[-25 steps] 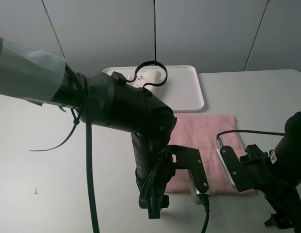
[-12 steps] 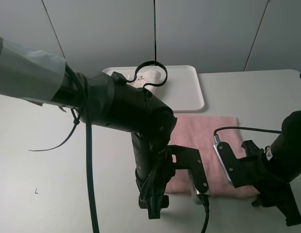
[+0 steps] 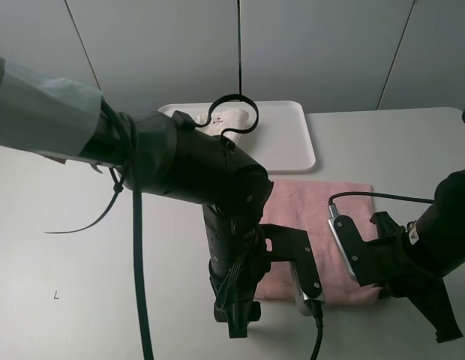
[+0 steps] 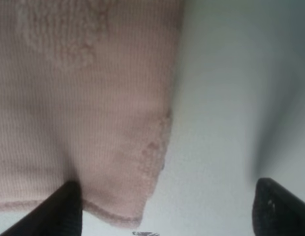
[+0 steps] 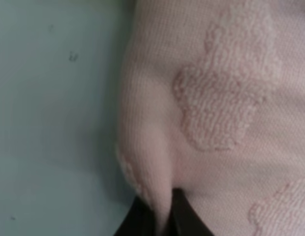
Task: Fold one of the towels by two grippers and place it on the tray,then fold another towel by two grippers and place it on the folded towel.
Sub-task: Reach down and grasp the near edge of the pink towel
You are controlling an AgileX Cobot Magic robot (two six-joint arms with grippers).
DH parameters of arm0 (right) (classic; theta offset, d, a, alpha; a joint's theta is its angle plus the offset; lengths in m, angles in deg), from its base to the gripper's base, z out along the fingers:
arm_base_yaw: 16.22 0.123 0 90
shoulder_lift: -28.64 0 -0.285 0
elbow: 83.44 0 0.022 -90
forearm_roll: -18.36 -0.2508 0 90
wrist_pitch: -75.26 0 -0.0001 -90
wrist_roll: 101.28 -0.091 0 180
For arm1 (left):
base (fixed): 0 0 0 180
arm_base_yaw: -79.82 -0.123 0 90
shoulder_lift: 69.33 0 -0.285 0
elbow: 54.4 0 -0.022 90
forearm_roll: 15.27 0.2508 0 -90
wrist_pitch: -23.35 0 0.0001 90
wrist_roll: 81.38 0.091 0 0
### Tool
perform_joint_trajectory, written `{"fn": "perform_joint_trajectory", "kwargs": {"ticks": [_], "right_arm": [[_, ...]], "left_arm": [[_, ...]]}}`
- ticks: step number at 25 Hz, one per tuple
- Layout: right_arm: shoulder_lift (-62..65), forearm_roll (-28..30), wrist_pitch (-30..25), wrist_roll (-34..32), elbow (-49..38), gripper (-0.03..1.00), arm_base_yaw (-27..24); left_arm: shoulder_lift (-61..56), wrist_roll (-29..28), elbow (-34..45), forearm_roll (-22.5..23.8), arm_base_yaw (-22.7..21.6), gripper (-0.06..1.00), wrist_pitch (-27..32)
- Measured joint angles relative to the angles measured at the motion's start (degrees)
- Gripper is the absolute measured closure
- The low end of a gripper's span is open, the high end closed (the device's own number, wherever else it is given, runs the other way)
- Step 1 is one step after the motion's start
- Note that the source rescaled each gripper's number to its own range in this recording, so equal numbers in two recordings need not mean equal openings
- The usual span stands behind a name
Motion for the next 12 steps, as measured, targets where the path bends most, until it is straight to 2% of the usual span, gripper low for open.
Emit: {"fn": "perform_joint_trajectory", "kwargs": {"ticks": [6, 9, 12], "right_arm": [[0.0, 0.0, 0.0, 0.03, 0.0, 0.96, 0.0], [0.0, 0.0, 0.0, 0.03, 0.0, 0.96, 0.0], [0.0, 0.0, 0.0, 0.03, 0.0, 0.96, 0.0]], "left_arm": [[0.0, -2.62, 0.0, 0.21, 0.0, 0.07, -0.51], [0.0, -3.14, 0.0, 0.37, 0.0, 0.22, -0.86], [0.0, -4.14, 0.0, 0.47, 0.0, 0.49, -2.12]]}}
